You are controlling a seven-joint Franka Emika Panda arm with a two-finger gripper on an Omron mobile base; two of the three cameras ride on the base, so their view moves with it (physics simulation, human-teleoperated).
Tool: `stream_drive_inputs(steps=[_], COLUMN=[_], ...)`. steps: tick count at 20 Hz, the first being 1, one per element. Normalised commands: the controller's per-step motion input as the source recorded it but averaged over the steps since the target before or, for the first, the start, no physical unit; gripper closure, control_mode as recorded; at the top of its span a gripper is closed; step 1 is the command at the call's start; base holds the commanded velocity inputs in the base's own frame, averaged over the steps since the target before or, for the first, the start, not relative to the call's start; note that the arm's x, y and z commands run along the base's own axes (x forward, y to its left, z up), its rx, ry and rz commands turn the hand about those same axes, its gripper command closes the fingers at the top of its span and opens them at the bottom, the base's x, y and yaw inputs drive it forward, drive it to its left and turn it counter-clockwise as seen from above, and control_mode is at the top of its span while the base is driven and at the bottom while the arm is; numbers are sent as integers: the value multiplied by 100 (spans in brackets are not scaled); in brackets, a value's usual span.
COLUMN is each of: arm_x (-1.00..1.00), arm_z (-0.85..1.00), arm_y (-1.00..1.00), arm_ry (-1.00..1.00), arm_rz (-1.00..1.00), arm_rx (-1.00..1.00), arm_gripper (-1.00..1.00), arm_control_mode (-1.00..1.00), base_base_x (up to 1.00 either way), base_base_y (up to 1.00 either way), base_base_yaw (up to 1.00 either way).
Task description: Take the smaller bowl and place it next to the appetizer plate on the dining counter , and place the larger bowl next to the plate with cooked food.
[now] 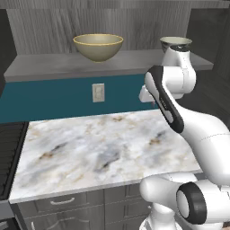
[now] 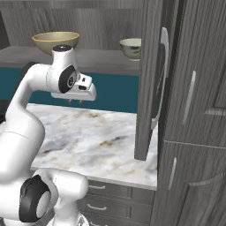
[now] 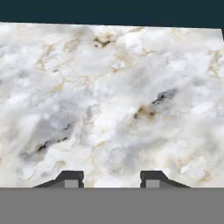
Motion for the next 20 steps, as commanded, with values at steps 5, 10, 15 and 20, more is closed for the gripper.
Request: stream_drive_inputs(steps=[5, 10, 15, 20], arm_x=[-19, -29, -13, 1], arm_z=[0, 19, 34, 31], arm_y=[1, 3, 12, 0], arm_ry=[-13, -27, -35, -10], arm_rz=[-3, -17, -8, 0], arm_rx=[0, 1, 13, 31], arm_gripper=[-100, -100, -100, -100], arm_control_mode=[-100, -100, -100, -100], base_base_x=[0, 0, 0, 0], base_base_y=[0, 0, 0, 0], base_base_yaw=[0, 0, 0, 0])
